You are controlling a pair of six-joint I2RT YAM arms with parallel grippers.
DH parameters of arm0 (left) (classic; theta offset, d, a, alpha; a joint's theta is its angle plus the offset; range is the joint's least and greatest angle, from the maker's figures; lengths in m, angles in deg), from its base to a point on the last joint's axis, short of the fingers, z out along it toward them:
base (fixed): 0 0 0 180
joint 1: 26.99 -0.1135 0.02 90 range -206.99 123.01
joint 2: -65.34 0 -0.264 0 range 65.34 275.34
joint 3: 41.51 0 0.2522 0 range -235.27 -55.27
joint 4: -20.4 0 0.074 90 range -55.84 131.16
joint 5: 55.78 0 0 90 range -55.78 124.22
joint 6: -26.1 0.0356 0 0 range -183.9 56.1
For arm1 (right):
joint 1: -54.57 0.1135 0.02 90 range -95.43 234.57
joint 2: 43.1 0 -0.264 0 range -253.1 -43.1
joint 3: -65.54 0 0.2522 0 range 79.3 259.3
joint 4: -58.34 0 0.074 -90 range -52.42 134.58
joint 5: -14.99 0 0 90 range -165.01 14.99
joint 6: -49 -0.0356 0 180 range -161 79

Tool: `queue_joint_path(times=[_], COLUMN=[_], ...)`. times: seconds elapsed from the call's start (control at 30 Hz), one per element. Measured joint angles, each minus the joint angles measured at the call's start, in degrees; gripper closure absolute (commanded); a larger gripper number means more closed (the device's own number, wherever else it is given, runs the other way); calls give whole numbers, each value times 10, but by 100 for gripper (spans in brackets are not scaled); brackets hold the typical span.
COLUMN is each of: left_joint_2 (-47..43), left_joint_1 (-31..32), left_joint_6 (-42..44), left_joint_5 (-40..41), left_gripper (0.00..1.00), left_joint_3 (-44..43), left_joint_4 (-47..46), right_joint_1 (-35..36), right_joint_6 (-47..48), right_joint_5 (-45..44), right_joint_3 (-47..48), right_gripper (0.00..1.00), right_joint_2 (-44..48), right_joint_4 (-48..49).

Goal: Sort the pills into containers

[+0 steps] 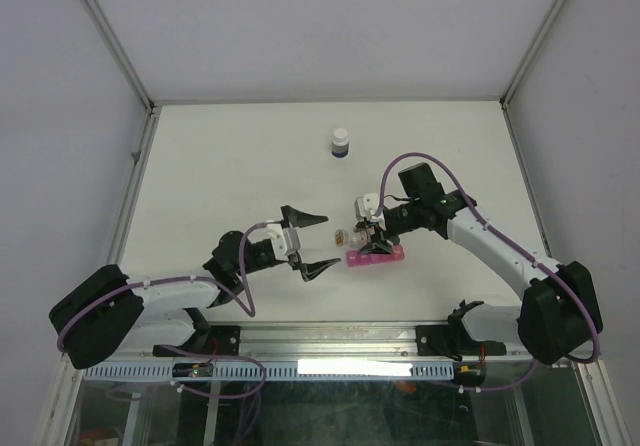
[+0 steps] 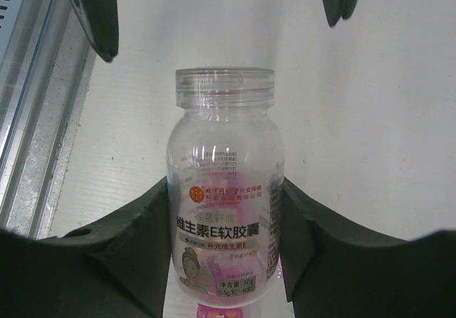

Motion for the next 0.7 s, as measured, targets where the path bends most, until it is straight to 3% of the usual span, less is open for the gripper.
queue_joint_path(times=[0.17,0.7], left_joint_2=[53,95], left_joint_1=[0,0], left_joint_6=[3,-12], left_joint_5=[-5,-14], left_gripper=[2,38], left_joint_3=[-21,-54], left_joint_4=[-8,-14], right_joint_1=[0,0], right_joint_6=[0,2], right_joint_5=[0,3], right_joint_3=[0,0], right_gripper=[100,100], right_joint_2=[0,0], right_joint_4=[-1,-2])
